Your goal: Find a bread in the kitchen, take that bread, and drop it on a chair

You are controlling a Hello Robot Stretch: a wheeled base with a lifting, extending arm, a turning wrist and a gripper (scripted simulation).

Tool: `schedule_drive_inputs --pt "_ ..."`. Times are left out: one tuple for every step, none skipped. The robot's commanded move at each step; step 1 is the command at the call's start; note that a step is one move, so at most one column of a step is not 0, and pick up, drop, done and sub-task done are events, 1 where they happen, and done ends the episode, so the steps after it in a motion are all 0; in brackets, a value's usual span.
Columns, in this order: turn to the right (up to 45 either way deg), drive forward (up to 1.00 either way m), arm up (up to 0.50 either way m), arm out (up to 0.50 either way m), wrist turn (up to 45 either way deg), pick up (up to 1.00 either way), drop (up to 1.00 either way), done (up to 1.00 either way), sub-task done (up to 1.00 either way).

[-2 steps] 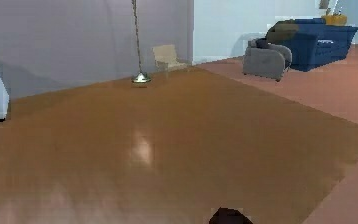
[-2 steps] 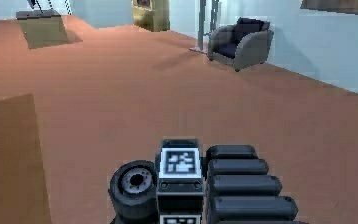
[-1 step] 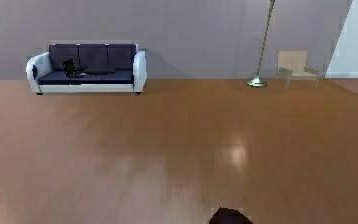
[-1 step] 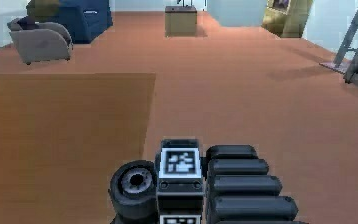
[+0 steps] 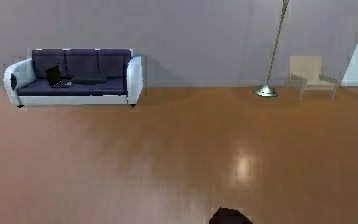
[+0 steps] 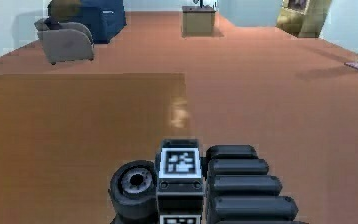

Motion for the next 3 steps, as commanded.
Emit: schedule_drive_inputs --pt "-45.0 0.00 0.00 0.00 0.0 0.00 0.00 0.00 0.00" --pt "0.0 0.45 0.00 0.00 0.0 0.00 0.00 0.00 0.00" --pt "-6.0 0.00 0.00 0.00 0.0 0.00 0.00 0.00 0.00"
